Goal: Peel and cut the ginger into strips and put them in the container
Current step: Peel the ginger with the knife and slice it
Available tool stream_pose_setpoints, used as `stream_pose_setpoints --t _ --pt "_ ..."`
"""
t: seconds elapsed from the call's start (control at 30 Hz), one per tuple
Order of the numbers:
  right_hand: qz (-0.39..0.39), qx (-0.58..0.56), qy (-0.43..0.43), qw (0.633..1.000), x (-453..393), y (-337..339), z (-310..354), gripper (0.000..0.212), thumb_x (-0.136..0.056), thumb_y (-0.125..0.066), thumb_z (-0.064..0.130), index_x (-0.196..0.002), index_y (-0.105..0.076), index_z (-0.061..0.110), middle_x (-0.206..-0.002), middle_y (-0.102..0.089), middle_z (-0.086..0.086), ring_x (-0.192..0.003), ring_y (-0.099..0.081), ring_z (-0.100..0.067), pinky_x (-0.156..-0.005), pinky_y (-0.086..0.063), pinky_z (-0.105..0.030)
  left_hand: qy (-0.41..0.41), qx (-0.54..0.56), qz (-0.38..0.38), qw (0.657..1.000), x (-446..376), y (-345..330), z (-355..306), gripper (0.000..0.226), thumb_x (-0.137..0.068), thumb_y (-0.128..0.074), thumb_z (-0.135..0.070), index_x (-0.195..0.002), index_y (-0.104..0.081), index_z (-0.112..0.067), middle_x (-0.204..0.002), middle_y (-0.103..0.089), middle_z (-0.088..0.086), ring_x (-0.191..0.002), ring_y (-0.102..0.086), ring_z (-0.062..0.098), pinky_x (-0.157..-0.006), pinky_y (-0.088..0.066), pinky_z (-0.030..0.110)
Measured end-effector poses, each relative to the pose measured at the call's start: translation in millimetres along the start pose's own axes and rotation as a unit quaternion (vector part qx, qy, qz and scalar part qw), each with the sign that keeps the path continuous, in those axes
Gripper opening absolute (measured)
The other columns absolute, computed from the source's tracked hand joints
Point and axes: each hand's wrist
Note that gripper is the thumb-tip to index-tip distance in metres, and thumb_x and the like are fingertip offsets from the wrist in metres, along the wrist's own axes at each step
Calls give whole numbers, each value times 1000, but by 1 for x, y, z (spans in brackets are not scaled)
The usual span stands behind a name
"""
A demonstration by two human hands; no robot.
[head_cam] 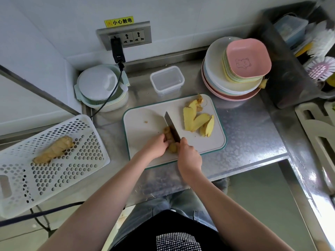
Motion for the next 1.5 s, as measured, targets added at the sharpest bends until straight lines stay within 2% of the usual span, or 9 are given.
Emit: stream_pose_setpoints --t 0.13,0.27,0.43,0.53,0.63,1.03,1.17,1.27,1.5 --pt "-15 -20 -11 1000 -5 7 -18 4 -103 -33 18 -102 -35 15 -86 -61 -12 -72 -56 -30 -58 -41 -35 7 1 -7 1000 0 0 0 27 -97 -46 -36 -82 -47 -14 -90 -64 15 -75 -61 30 -69 -51 38" --pt "-52 -113 -44 991 -3 15 -36 28 -104 -26 37 -92 -36 14 -73 -55 -8 -67 -56 -32 -55 -43 -36 23 35 -9 999 4 0 4 24 -97 -47 -34 -85 -45 -14 -80 -60 9 -58 -58 22 -46 -39 26" --pt "-65 -159 -59 983 -3 14 -46 31 -102 -30 40 -88 -38 14 -69 -53 -6 -62 -54 -30 -49 -38 -32 -8 78 -186 979 3 7 10 21 -90 -59 -24 -99 -45 -12 -81 -56 5 -76 -60 32 -61 -46 37" --pt "-68 -209 -73 973 -3 12 -46 30 -101 -33 38 -87 -39 13 -71 -55 -8 -62 -54 -30 -47 -36 -31 -9 118 -149 982 3 8 3 46 -76 -76 -34 -104 -45 -13 -90 -54 5 -81 -59 28 -70 -53 44" --pt "-51 -214 -53 974 -2 12 -42 29 -101 -35 38 -87 -41 14 -72 -56 -8 -63 -55 -31 -49 -39 -32 -30 57 -144 988 0 0 -4 62 -69 -82 -32 -116 -46 -11 -106 -49 7 -92 -54 25 -75 -44 31" --pt "-41 -233 -29 971 5 7 -31 29 -101 -36 37 -86 -42 14 -70 -54 -4 -62 -53 -28 -50 -36 -31 12 127 -147 981 7 9 -4 64 -62 -87 -23 -102 -39 -13 -96 -52 2 -86 -52 22 -68 -40 29" --pt "-73 -265 -36 961 2 12 -35 27 -101 -36 33 -84 -43 13 -68 -54 -6 -59 -52 -28 -48 -34 -31 -51 211 -226 950 15 11 -1 58 -64 -84 -9 -113 -56 -18 -88 -53 -4 -81 -54 16 -70 -43 16" --pt "-90 -303 -42 948 -1 15 -34 27 -101 -37 31 -82 -43 13 -66 -52 -4 -55 -48 -23 -50 -37 -32 -161 133 -293 933 18 9 4 31 -64 -79 0 -91 -71 -14 -83 -59 -5 -79 -57 15 -69 -36 4" --pt "-93 -280 -57 954 0 8 -34 26 -101 -36 32 -84 -42 12 -67 -54 -5 -57 -50 -27 -49 -37 -32 -219 -11 -226 949 33 -14 17 27 -71 -77 -4 -98 -72 -5 -114 -61 7 -102 -60 19 -88 -32 7"
Point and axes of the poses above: each hand's wrist, its own x-axis away from the middle knuckle, its own y-axis out of the back of the hand, z = x × y
